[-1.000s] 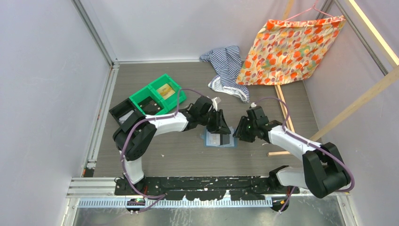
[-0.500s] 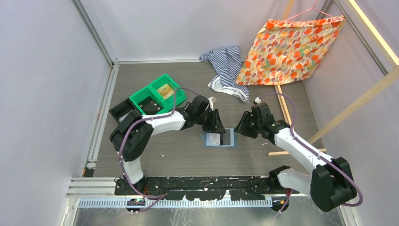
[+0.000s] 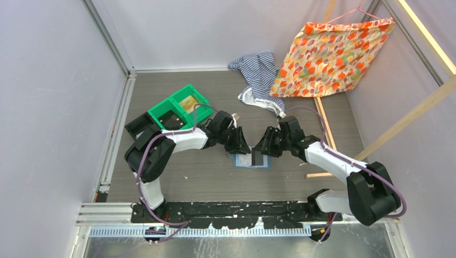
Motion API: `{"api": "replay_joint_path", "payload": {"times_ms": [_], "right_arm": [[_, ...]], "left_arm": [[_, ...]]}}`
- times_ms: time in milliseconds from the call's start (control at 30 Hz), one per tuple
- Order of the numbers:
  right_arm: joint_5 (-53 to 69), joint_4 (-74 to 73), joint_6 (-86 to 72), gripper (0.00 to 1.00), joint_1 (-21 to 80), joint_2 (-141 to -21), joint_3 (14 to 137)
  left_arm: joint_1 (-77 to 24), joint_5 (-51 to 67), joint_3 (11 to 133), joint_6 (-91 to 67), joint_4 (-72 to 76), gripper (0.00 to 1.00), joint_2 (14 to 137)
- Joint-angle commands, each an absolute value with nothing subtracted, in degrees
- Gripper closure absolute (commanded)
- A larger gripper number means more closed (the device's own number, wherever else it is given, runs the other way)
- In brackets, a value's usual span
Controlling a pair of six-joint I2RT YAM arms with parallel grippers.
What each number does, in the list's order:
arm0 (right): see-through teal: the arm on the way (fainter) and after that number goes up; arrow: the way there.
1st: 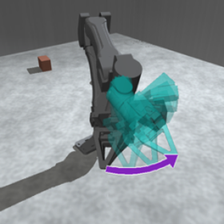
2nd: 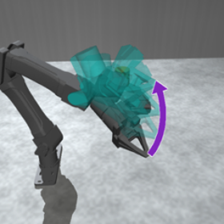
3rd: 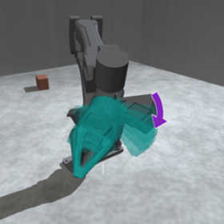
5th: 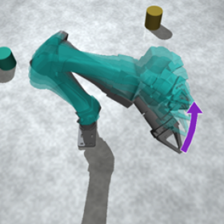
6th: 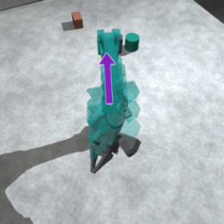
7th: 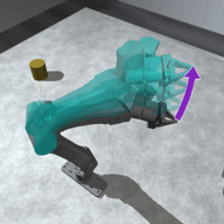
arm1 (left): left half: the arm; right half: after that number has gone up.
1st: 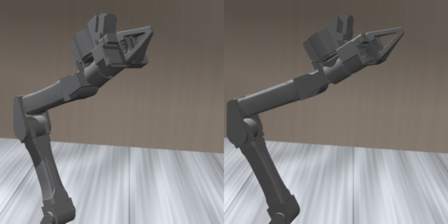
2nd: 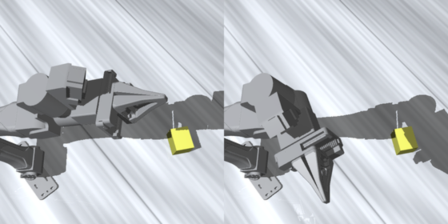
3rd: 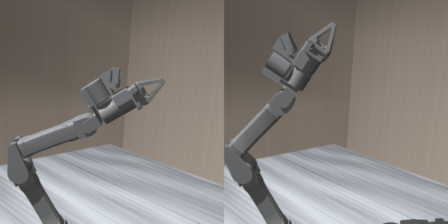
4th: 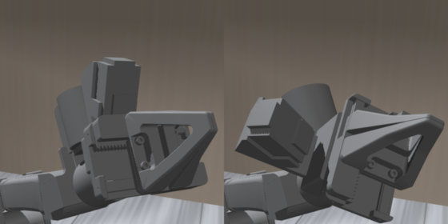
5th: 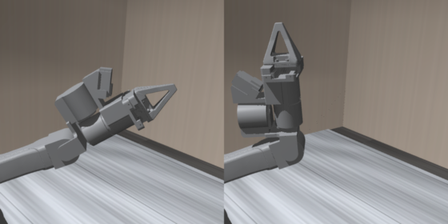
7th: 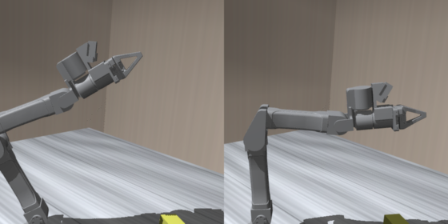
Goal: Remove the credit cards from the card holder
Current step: Remove the credit card from the card holder.
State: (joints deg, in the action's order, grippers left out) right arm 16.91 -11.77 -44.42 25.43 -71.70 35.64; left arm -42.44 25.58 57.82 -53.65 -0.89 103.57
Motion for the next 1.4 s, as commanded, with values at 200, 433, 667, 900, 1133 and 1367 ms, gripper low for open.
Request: {"api": "replay_joint_path", "payload": {"times_ms": [200,433,667,900,1133,1367], "right_arm": [[17.38,-7.22,-45.96,0.53,25.54,-74.99,34.55],[20.02,-3.92,-47.13,0.54,25.49,-75.93,33.45],[22.7,2.94,-50.12,0.54,25.61,-79.42,32.12],[24.88,7.56,-52.2,0.54,25.58,-83.66,30.77],[23.25,6.54,-52.08,0.54,25.59,-83.51,30.04],[23.03,9.53,-53.64,0.55,25.58,-85.23,27.95]], "left_arm": [[-42.36,29.49,58.31,-55.11,4.31,0.69,105.79],[-41.38,26.08,56.44,-54.12,1.97,0.7,102.57],[-38.72,25.45,52.53,-54.51,2.97,0.71,101.28],[-37.89,25.19,50.52,-55.28,4.56,0.71,102.02],[-37.9,26.9,50.1,-56.27,7.27,0.71,104.09],[-37.91,28.27,49.87,-57.24,9.7,0.72,107.05]]}}
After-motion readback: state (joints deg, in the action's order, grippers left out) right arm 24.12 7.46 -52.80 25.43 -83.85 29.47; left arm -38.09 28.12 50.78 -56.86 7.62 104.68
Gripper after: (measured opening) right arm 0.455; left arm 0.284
